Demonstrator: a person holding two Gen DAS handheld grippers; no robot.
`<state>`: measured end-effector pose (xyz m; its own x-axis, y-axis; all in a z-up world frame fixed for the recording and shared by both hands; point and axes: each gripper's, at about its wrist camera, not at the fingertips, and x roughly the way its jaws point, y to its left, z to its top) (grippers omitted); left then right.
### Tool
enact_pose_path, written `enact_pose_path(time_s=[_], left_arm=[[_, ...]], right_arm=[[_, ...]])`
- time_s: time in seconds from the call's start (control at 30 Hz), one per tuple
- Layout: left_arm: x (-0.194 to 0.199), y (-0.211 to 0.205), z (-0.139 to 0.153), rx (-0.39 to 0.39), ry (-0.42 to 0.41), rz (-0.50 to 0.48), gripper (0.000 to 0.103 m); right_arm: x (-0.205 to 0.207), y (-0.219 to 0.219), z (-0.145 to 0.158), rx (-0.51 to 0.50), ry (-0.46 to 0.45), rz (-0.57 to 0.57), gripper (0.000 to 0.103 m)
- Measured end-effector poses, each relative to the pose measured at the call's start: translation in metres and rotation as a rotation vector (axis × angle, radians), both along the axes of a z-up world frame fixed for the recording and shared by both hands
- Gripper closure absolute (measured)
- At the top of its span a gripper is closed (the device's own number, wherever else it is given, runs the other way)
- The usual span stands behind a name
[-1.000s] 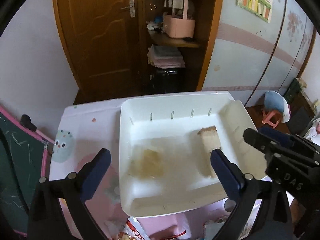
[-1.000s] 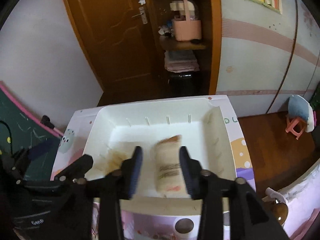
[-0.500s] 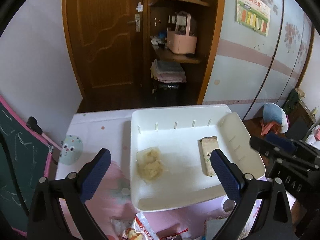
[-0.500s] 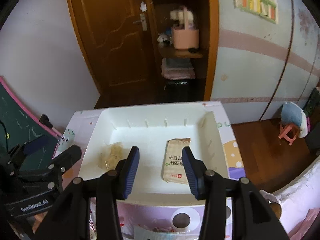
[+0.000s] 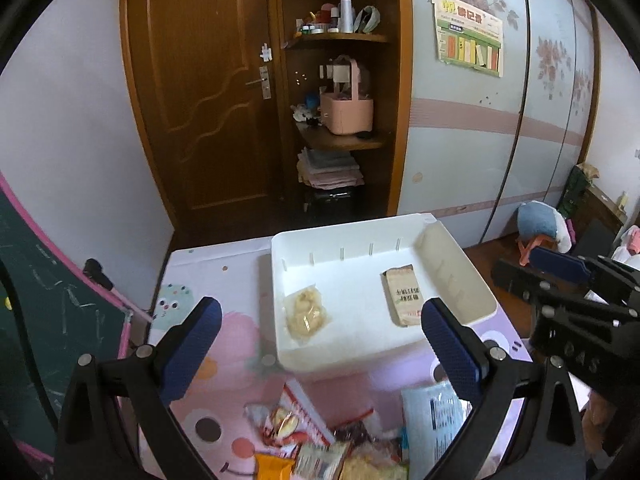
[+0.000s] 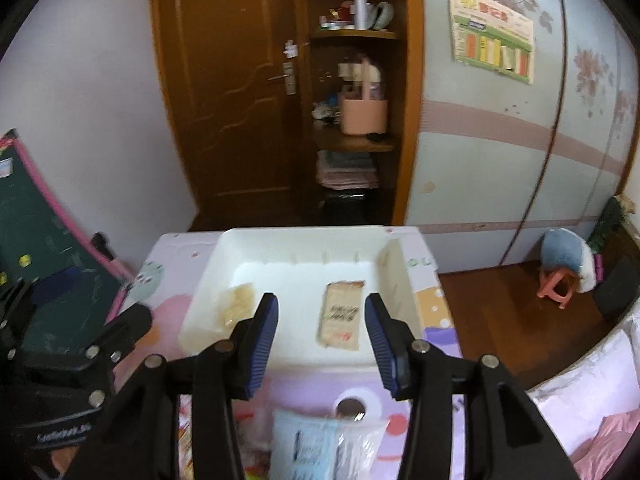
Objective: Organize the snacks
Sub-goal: 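Move both grippers back over the remaining snacks on the table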
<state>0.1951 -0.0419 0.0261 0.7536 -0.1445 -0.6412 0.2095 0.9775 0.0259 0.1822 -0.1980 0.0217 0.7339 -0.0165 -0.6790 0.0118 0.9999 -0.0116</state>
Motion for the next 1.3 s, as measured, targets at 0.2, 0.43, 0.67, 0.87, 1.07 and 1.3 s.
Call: enact_pose_path(time_s=[0.2,0.43,0.67,0.87,1.07,1.3], left_arm=[[-0.047,0.005,0.004,0.019,0.008,-0.022,0.003],[-0.090,0.031,-0.003,-0.083,0.089,-0.025,0.003],[-0.132,0.064,-0.022,-0.098,0.091,0.016,0.003],[-0.148,0.091,-0.050,-0.091,0.138,0.043,0.003],[-0.145,0.111,-0.092,-0.072,0.203,0.090,0.003],[-0.126,0.126,-0.175,-0.076,0.402,0.137,0.003]], right_arm=[[-0.048,0.017,0.004,-0.059,-0.023,0.011,0.046],[-0.104,0.032,0.007,-0.112,-0.058,0.027,0.046],[-0.150,0.035,-0.005,-0.110,-0.048,0.069,0.046],[-0.165,0.019,-0.042,-0.107,0.043,0.068,0.046],[-0.178,0.009,-0.082,-0.088,0.143,0.061,0.046],[-0.181,0.006,-0.143,-0.085,0.287,0.062,0.046]])
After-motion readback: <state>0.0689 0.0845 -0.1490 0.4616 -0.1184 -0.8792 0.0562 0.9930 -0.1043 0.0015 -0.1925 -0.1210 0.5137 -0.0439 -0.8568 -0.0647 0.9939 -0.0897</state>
